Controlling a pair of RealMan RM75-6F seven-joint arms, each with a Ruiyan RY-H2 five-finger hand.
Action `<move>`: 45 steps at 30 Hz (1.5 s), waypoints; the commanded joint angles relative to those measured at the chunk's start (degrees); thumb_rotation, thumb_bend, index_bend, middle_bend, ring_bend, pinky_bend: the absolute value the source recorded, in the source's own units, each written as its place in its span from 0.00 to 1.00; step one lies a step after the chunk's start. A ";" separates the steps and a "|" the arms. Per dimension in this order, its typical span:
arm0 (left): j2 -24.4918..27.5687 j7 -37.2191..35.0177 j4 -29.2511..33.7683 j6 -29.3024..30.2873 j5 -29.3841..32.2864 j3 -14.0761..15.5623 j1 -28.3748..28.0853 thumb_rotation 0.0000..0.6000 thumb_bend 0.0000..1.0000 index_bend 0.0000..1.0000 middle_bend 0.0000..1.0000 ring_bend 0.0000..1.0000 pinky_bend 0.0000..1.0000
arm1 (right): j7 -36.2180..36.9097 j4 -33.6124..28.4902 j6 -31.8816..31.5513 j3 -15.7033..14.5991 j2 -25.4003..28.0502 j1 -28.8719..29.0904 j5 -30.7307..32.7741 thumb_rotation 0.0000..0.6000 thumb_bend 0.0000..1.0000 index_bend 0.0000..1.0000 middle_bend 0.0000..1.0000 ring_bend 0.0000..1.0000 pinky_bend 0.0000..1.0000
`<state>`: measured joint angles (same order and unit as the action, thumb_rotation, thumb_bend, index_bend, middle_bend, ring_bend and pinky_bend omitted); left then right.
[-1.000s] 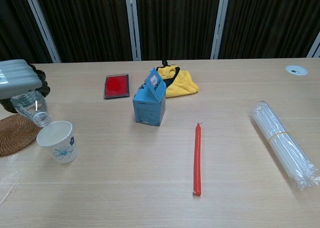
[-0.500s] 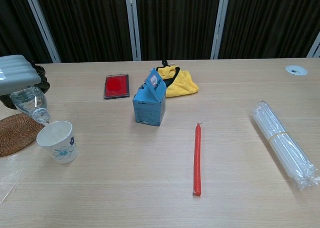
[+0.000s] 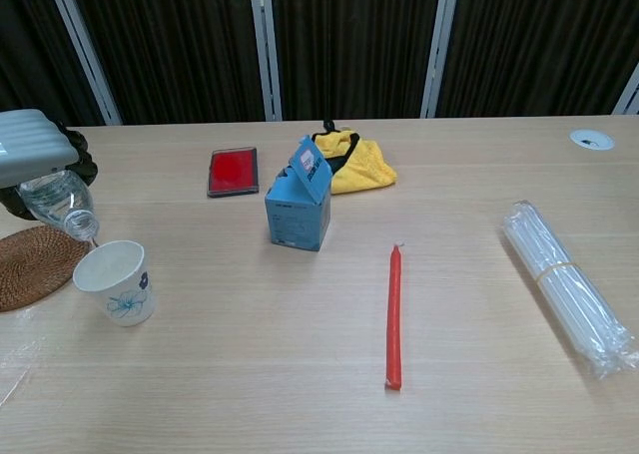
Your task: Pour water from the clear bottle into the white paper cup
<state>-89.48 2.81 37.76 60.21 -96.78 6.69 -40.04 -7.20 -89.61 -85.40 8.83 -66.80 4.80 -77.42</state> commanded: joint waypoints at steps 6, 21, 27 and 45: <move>1.97 -14.64 3.28 -0.68 3.88 -2.10 1.04 1.00 0.51 0.63 0.49 0.28 0.37 | -0.19 0.04 0.14 0.00 -0.07 0.06 0.12 1.00 0.00 0.00 0.00 0.00 0.00; 3.13 -49.96 14.88 -10.21 18.92 -14.62 -0.15 1.00 0.50 0.63 0.49 0.29 0.37 | -1.23 -0.04 0.23 -0.23 -0.43 0.26 -0.18 1.00 0.00 0.00 0.00 0.00 0.00; -0.14 -53.82 14.39 -12.01 20.80 -16.61 -1.06 1.00 0.46 0.64 0.49 0.29 0.37 | -1.38 0.17 0.44 -0.20 -0.53 0.30 0.13 1.00 0.00 0.00 0.00 0.00 0.00; -10.84 -60.56 7.09 -16.04 21.26 -18.12 -3.62 1.00 0.36 0.62 0.49 0.29 0.35 | -0.99 1.46 1.62 0.21 -0.84 0.64 1.60 1.00 0.00 0.00 0.00 0.00 0.00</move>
<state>-99.65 -57.35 45.50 44.30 -75.43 -11.32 -43.43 -8.22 -88.18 -83.82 9.02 -67.63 5.43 -75.86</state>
